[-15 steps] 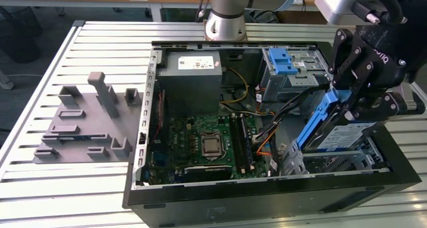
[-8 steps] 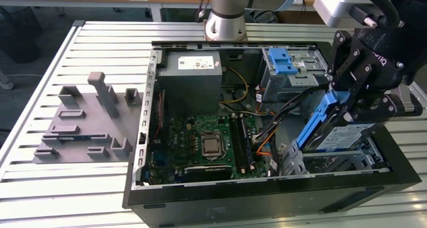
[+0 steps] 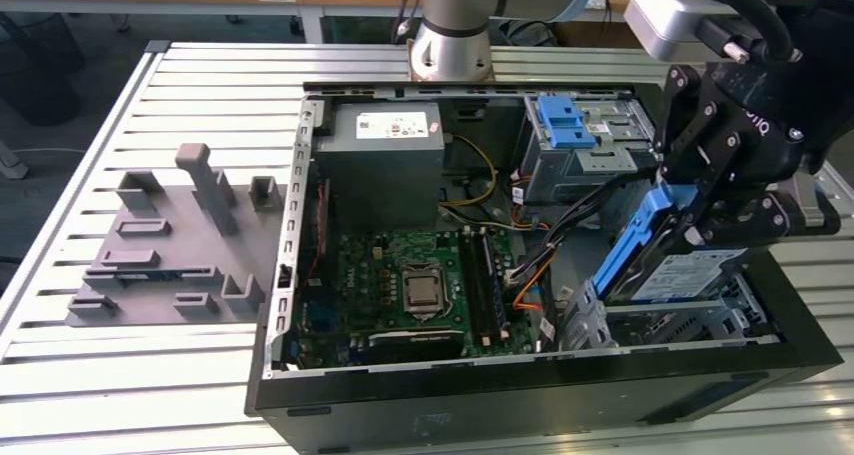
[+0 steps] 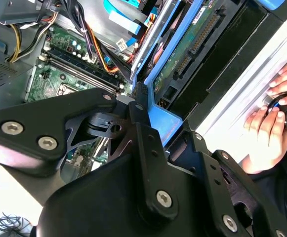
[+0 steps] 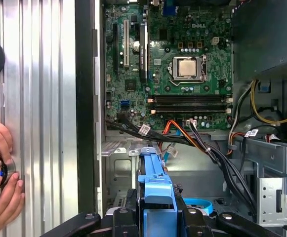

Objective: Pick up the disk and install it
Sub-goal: 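Insert the disk into the insertion slot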

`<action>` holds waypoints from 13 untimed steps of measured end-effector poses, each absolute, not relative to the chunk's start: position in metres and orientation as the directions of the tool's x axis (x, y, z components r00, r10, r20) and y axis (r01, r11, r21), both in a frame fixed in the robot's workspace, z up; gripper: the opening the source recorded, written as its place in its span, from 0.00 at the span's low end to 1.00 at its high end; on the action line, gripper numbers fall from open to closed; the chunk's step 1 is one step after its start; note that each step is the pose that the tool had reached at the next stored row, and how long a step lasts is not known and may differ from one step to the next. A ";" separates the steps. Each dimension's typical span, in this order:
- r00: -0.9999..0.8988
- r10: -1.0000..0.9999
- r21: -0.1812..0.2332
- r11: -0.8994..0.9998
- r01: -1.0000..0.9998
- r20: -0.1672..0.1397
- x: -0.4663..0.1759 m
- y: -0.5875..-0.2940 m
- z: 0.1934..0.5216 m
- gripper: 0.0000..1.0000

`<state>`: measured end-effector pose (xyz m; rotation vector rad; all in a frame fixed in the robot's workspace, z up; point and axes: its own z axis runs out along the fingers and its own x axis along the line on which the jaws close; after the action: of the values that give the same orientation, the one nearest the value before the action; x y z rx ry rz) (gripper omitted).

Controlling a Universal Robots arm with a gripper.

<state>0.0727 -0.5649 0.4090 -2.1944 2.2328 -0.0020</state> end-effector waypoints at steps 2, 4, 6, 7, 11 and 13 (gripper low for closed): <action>-0.017 -1.000 -0.009 0.017 -1.000 -0.007 0.073 -0.565 0.408 0.36; -0.017 -1.000 -0.009 0.017 -1.000 -0.007 0.073 -0.565 0.408 0.36; -0.017 -1.000 -0.009 0.017 -1.000 -0.007 0.073 -0.565 0.407 0.36; -0.017 -1.000 -0.009 0.017 -1.000 -0.007 0.073 -0.565 0.407 0.36; -0.017 -1.000 -0.009 0.017 -1.000 -0.007 0.073 -0.565 0.405 0.36; -0.017 -1.000 -0.009 0.017 -1.000 -0.007 0.073 -0.565 0.405 0.36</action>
<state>0.0727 -0.5649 0.4046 -2.1945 2.2328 -0.0021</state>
